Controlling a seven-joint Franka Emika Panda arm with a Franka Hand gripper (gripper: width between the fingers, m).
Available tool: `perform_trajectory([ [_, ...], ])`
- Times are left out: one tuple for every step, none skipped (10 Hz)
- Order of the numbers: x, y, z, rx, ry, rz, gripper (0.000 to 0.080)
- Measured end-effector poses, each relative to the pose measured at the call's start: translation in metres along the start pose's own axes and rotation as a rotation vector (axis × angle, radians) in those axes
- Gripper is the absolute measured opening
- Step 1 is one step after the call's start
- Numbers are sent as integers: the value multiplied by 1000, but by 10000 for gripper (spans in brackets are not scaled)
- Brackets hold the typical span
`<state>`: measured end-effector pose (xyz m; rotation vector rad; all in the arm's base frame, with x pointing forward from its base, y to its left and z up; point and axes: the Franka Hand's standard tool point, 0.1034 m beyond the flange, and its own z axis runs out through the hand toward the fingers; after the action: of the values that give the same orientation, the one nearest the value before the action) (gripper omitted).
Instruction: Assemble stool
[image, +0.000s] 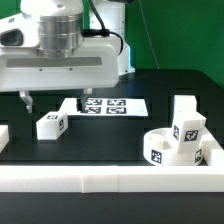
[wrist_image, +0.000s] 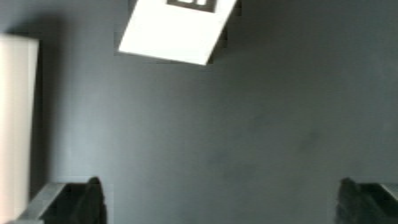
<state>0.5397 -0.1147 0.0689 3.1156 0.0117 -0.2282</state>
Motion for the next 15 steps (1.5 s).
perform_trajectory([
  [-4,8,3,17,-4,152,649],
  [-11,9,7,34,-44,245,649],
  [-8,7,6,35,-53,236,649],
  [-7,7,6,33,-48,231,649],
  [-9,8,7,35,-54,231,649],
  [-19,12,11,70,-148,174,649],
  [-20,17,16,94,-232,161,649],
  [-24,16,20,117,-338,158,649],
  [-27,13,19,133,-443,150,649],
  [-28,11,21,150,-551,144,649],
  [-28,11,24,157,-608,140,649],
  [-40,10,28,172,-732,136,649],
  [-43,8,35,182,-835,130,649],
  [-37,8,41,178,-847,123,649],
  [-36,9,44,174,-829,122,649],
])
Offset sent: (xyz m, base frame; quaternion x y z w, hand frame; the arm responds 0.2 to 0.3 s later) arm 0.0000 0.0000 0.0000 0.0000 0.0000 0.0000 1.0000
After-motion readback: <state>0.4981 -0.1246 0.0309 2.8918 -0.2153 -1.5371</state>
